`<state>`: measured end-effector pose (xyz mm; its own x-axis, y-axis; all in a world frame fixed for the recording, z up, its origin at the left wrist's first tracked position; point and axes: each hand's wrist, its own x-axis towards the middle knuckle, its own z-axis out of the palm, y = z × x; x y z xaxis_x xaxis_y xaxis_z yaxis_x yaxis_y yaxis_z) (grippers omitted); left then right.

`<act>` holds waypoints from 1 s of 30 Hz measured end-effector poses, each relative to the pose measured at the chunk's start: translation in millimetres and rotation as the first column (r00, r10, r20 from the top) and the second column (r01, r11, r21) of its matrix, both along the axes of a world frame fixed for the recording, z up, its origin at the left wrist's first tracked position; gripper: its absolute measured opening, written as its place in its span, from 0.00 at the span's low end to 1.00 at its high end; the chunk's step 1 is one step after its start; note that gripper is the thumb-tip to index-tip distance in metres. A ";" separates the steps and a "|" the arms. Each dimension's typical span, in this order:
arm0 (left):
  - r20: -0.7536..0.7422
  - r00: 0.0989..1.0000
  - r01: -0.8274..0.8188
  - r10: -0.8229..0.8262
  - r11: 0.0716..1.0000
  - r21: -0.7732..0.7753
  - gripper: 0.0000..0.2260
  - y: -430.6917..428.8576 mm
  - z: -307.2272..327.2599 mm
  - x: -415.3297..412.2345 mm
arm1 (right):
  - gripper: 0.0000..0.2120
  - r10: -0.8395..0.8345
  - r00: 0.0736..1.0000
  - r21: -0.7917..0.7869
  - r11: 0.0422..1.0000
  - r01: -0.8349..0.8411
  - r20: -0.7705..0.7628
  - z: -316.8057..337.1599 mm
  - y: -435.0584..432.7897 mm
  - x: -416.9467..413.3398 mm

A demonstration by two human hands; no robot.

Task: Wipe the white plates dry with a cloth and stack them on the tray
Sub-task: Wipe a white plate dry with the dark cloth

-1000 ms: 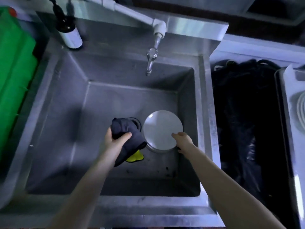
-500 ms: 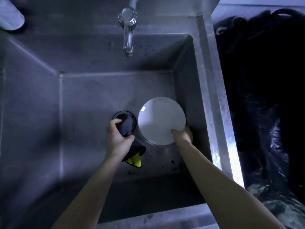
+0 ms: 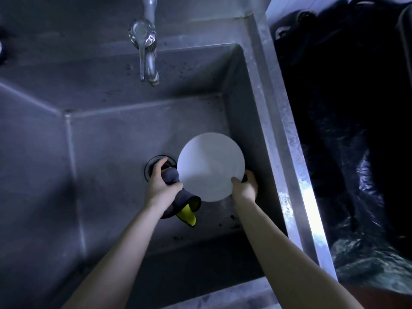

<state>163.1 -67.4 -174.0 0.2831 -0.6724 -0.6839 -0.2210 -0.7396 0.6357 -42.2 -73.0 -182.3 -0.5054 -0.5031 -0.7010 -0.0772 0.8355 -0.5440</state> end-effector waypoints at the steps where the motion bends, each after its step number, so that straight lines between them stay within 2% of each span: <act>1: -0.004 1.000 -0.007 0.007 1.000 -0.007 0.36 0.0 1.5 1.2 | 0.20 0.011 1.000 -0.021 1.000 -0.010 0.020 4.1 -0.5 -0.4; 5: -0.004 1.000 -0.010 0.010 0.999 -0.043 0.36 2.1 10.2 5.9 | 0.20 0.028 0.991 -0.101 0.995 -0.015 0.129 26.8 -3.5 -0.3; 8: -0.015 0.998 -0.058 0.057 0.992 -0.108 0.37 3.5 24.0 9.9 | 0.17 0.081 0.988 -0.178 0.982 -0.057 0.129 45.7 -1.8 1.0; 10: 0.004 0.991 -0.133 0.133 0.989 -0.063 0.41 5.8 35.9 15.7 | 0.16 0.108 0.984 -0.223 0.972 -0.075 0.141 60.7 1.4 0.4; 12: -0.052 0.961 -0.265 0.270 0.960 0.095 0.41 8.2 49.3 23.3 | 0.16 0.103 0.975 -0.260 0.964 -0.048 0.199 77.1 5.5 -1.4; 14: -0.244 0.856 -0.391 0.455 0.880 0.270 0.27 9.8 64.4 31.8 | 0.17 0.104 0.954 -0.315 0.949 -0.011 0.281 96.6 10.2 -2.0; 16: -0.421 0.716 -0.437 0.557 0.828 0.353 0.11 12.6 85.8 41.1 | 0.22 0.134 0.917 -0.370 0.929 0.015 0.375 117.8 12.5 0.0; 18: -0.516 0.645 -0.473 0.563 0.825 0.308 0.04 19.1 108.1 52.3 | 0.25 0.196 0.875 -0.406 0.914 0.001 0.443 137.7 13.1 2.1; 20: -0.547 0.627 -0.561 0.555 0.808 0.177 0.06 24.6 131.7 61.1 | 0.25 0.263 0.825 -0.436 0.900 -0.022 0.500 158.1 11.4 3.6; 23: -0.474 0.719 -0.658 0.508 0.718 -0.229 0.09 29.2 174.8 64.5 | 0.26 0.368 0.732 -0.485 0.873 -0.059 0.574 187.5 9.9 6.5; 25: -0.334 0.801 -0.598 0.497 0.652 -0.466 0.14 36.1 204.3 64.6 | 0.26 0.418 0.683 -0.515 0.854 -0.070 0.600 205.2 13.6 9.9; 26: -0.204 0.851 -0.506 0.484 0.649 -0.568 0.16 41.5 219.1 64.0 | 0.27 0.438 0.665 -0.529 0.845 -0.075 0.606 213.1 16.4 11.8; 28: 0.111 0.925 -0.189 0.363 0.694 -0.695 0.17 54.7 248.4 56.8 | 0.27 0.484 0.630 -0.561 0.823 -0.090 0.608 227.7 23.5 16.6; 30: 0.308 0.947 0.150 0.090 0.723 -0.674 0.19 66.2 271.2 41.3 | 0.26 0.544 0.589 -0.602 0.790 -0.120 0.597 240.3 31.6 22.6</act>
<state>204.4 -1.2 97.2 0.3609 -0.9290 0.0816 -0.5006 -0.1191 0.8575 -19.6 -41.4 58.0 0.3225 -0.8709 -0.3709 0.2894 0.4638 -0.8373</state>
